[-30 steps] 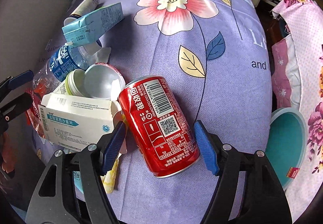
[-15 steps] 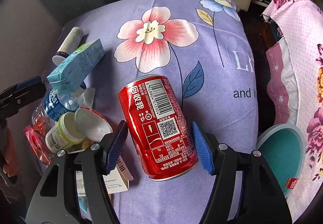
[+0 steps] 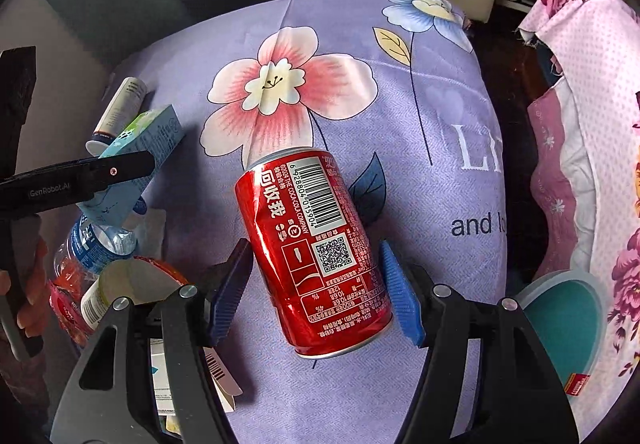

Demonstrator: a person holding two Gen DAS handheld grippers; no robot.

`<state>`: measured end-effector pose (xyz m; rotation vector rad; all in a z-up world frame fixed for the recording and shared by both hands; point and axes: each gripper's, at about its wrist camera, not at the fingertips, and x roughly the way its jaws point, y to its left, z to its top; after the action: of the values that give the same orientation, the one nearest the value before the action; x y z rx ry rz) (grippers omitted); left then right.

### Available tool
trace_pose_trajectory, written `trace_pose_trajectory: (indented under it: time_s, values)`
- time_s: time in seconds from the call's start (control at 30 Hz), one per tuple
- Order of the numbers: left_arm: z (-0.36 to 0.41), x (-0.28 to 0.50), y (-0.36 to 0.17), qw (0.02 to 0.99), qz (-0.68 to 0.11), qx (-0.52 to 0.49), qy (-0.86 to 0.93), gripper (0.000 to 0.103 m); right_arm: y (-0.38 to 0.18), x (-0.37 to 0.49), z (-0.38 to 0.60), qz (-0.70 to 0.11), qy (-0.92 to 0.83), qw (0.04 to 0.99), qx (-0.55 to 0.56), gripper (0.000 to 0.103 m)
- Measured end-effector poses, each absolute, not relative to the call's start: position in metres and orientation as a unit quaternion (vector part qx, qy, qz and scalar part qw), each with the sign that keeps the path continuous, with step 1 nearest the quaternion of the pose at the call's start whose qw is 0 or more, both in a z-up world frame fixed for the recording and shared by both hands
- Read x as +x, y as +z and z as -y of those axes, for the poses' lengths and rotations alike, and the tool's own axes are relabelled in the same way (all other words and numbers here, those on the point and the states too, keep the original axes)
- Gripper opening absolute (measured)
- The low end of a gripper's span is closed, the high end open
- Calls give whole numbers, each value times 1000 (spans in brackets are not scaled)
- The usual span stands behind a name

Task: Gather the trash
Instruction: 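Grasp the red cola can with the right gripper while the left gripper grasps the milk carton, then carry the cola can and milk carton over the wastebasket and release both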

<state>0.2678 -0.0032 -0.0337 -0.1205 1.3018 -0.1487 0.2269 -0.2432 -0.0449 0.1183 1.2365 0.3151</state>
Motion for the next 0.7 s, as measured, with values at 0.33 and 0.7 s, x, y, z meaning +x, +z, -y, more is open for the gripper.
trace_pose_trajectory:
  time_s: [0.33, 0.7]
  values:
    - [14, 243, -10, 820, -565, -28, -87, 51, -41, 218, 262, -561, 144, 811, 82, 62]
    - [69, 187, 21, 826, -541, -12, -160, 51, -10, 169, 305, -522, 129, 833, 131, 62]
